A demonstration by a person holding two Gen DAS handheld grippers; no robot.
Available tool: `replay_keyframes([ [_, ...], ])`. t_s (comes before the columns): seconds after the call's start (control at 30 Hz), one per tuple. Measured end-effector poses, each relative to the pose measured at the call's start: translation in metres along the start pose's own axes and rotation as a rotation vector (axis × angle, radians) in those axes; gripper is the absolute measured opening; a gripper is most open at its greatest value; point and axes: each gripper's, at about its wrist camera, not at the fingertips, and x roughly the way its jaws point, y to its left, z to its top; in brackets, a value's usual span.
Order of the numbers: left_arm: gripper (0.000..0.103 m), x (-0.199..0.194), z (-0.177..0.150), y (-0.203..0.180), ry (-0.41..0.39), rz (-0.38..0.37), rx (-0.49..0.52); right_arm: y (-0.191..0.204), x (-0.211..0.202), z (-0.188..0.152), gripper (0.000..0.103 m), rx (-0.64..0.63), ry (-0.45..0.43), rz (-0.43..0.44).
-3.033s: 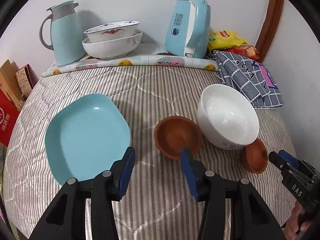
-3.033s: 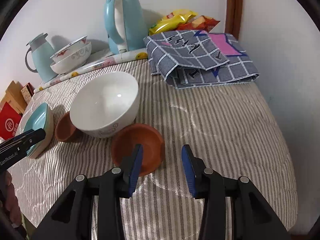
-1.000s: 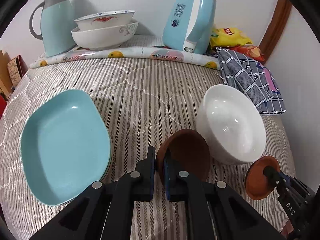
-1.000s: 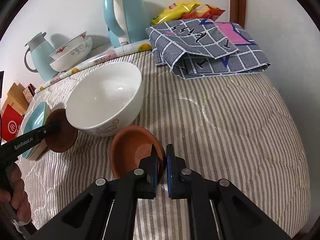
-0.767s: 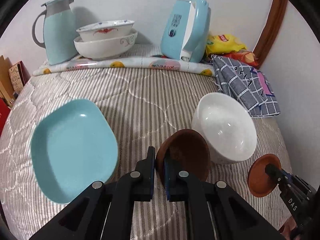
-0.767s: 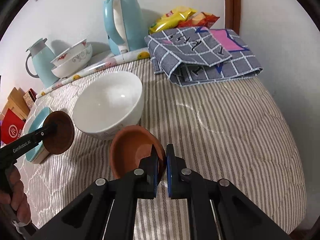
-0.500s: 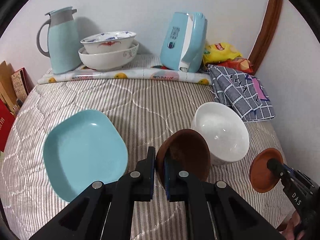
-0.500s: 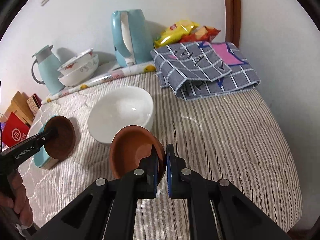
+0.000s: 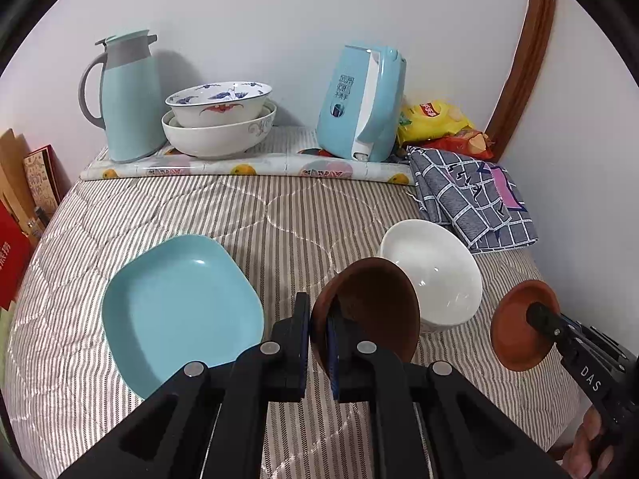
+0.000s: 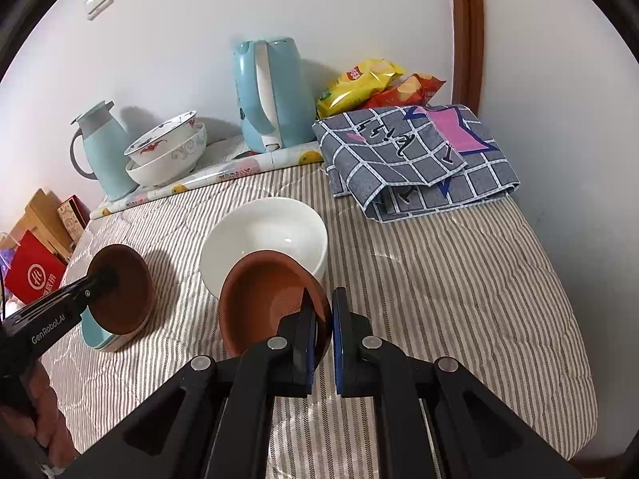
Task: Organize plates and bowls
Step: 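Carry the small brown bowl with the right gripper down into the white bowl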
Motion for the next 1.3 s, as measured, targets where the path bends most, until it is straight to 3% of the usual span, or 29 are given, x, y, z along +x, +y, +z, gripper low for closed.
replay_keyframes([
  [0.73,0.008,0.016,0.020,0.016,-0.001,0.025,-0.006,0.019,0.029,0.034,0.008,-0.028,0.010,-0.009],
  [1.3,0.008,0.046,0.036,0.048,0.025,0.064,-0.059,0.045,0.089,0.045,0.007,-0.120,0.113,-0.036],
])
